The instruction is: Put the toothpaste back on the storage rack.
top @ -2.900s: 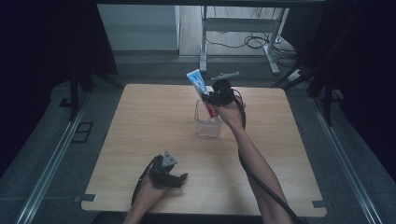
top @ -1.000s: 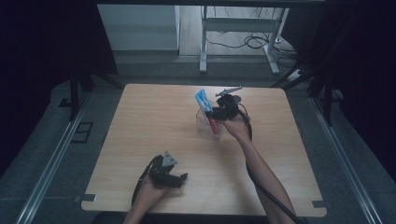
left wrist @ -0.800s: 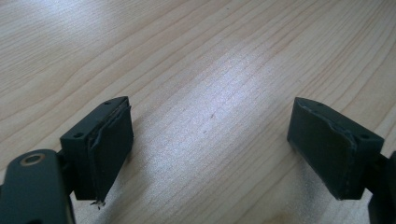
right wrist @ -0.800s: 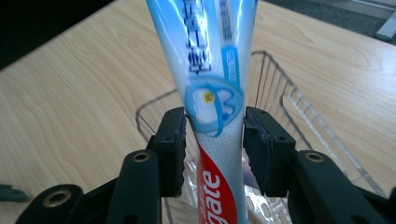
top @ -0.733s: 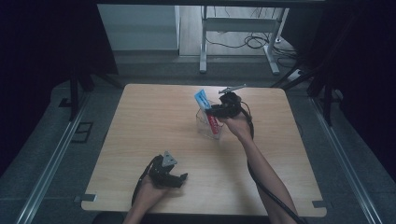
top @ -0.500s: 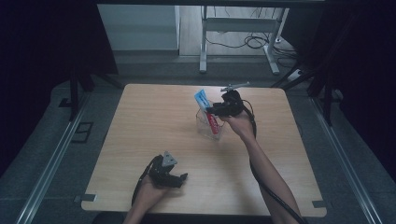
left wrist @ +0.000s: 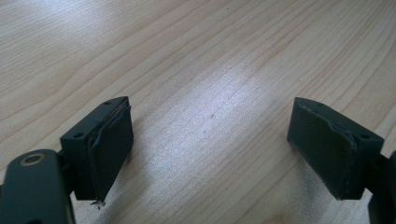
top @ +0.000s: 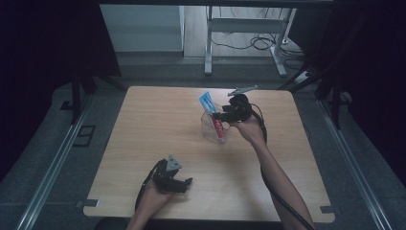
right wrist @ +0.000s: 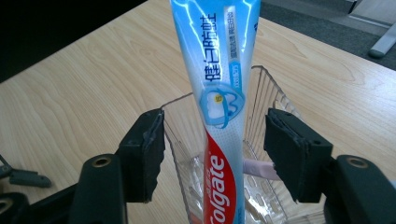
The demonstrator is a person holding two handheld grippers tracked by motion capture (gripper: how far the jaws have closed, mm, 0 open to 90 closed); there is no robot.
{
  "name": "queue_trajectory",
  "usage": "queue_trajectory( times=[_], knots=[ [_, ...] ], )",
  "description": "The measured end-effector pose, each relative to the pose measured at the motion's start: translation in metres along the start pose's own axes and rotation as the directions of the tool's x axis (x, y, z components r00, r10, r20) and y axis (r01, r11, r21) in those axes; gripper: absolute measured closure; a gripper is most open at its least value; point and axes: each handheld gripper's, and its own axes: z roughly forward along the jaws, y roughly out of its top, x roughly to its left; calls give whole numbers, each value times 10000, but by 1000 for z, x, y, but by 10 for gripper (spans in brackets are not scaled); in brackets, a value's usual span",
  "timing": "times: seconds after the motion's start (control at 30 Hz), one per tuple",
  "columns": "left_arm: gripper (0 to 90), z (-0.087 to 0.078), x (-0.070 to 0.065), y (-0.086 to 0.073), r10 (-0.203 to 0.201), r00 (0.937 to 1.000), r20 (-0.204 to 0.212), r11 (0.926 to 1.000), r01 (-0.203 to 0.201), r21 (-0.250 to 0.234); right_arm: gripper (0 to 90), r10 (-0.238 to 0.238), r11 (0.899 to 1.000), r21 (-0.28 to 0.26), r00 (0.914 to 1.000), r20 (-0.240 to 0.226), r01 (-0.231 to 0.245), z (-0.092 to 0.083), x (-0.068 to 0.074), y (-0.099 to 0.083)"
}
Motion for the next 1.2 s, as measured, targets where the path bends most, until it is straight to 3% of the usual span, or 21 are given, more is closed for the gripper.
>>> queue_trajectory(
  times=[0.37,0.87,1.2],
  knots=[
    [144,0,0,0,11,10000,0,10000,-11,-1,280,-304,9995,45,9995,62,304,-4,11,-8],
    [145,0,0,0,9,10000,-6,10000,-9,6,186,-649,9979,-86,9978,-106,648,-25,17,-21],
    [144,0,0,0,7,10000,-14,10000,-7,17,134,-1067,9933,435,9943,-53,1068,-25,24,-32]
  ],
)
